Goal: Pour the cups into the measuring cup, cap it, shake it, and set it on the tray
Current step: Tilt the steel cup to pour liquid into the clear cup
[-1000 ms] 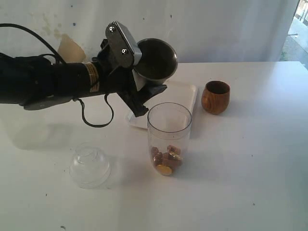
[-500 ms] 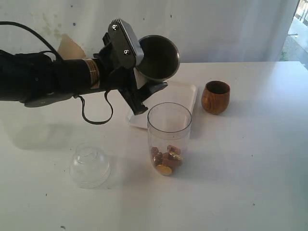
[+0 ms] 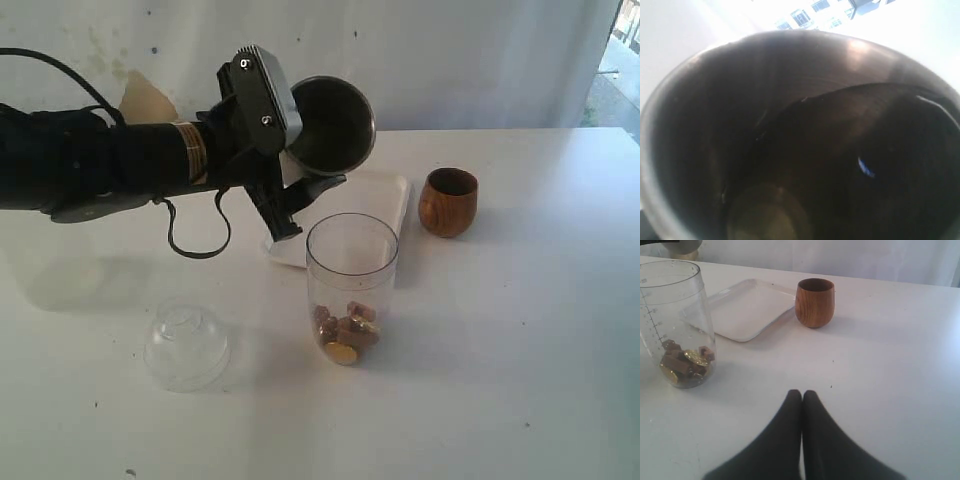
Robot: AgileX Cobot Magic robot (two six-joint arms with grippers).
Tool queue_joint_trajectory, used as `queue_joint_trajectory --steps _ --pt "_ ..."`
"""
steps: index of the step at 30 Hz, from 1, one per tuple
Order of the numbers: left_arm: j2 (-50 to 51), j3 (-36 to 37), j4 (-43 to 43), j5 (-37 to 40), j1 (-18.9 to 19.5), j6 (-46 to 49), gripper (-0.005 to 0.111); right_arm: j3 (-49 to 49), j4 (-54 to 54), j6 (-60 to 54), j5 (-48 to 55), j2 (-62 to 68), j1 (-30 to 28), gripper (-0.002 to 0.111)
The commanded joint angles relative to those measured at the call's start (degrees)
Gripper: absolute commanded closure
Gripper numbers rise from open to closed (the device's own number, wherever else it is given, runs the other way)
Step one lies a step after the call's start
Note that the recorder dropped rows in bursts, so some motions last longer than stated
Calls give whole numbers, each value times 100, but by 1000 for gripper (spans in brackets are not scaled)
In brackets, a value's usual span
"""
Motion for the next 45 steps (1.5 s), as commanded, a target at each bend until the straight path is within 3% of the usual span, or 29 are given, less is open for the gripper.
queue_joint_trajectory --steps 1,45 --pt "-81 -84 -93 -287 -16 301 107 29 -18 -2 -2 -25 -20 108" --pt "-81 -84 -93 -157 -16 1735 107 29 -18 -2 -2 -25 -20 108"
